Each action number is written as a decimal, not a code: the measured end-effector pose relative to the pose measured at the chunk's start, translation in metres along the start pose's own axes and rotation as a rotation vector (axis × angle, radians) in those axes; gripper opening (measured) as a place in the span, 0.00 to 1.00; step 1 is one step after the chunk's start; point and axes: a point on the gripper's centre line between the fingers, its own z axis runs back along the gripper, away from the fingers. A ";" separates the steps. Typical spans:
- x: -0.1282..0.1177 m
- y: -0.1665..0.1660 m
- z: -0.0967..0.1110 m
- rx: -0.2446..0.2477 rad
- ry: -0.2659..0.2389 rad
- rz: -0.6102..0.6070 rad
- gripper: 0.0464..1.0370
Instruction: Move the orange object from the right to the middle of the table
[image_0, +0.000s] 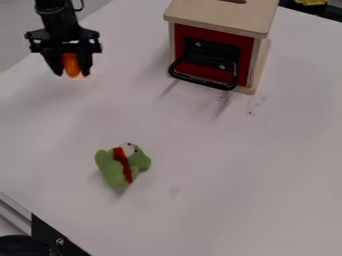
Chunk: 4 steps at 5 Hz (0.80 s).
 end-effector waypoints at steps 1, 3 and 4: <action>-0.026 -0.039 0.018 -0.056 -0.025 -0.088 0.58; -0.062 -0.092 -0.004 -0.153 0.016 -0.189 0.58; -0.063 -0.097 -0.023 -0.177 0.029 -0.171 0.58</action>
